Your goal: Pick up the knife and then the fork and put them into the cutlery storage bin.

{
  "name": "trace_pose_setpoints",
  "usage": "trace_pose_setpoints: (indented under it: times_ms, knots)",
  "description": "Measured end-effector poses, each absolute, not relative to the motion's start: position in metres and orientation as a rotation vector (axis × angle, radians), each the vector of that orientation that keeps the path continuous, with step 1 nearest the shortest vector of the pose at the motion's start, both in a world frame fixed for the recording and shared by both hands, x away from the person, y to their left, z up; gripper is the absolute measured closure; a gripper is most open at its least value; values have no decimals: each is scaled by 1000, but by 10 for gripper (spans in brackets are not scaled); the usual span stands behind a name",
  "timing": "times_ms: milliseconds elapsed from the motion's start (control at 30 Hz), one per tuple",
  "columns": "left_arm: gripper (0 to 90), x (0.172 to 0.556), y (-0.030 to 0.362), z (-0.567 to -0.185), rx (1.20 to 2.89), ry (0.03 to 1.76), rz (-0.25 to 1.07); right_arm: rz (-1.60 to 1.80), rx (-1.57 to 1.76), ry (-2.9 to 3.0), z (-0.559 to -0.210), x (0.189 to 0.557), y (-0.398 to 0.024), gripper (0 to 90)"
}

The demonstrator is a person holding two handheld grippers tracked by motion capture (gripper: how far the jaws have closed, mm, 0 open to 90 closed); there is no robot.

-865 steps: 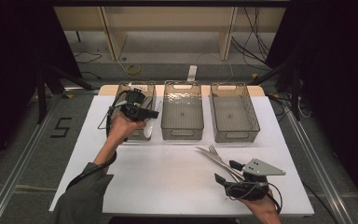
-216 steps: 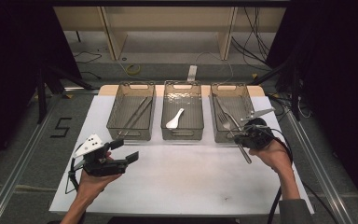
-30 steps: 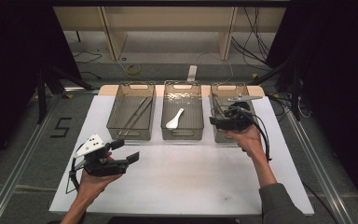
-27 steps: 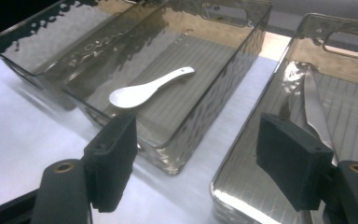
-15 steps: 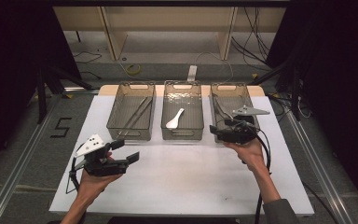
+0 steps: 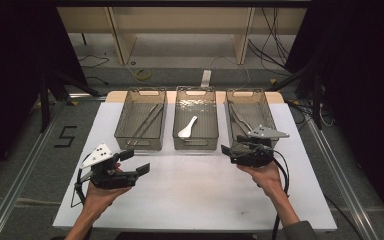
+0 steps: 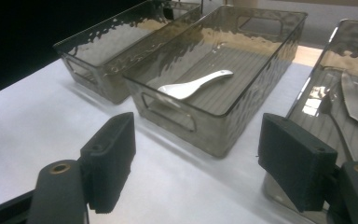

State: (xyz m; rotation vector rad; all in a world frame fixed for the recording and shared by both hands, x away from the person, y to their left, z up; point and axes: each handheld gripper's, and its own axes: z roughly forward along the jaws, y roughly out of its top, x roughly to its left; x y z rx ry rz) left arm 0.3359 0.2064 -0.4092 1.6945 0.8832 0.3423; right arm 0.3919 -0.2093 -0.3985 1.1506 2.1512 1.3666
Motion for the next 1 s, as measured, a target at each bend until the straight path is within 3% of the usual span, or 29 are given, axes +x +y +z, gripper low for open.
trace_pose_setpoints:
  times_ms: [1000]
  knots:
    - [171,336,204,-410,1705,855,291,1480,1079,2101,-418,331,-225,249]
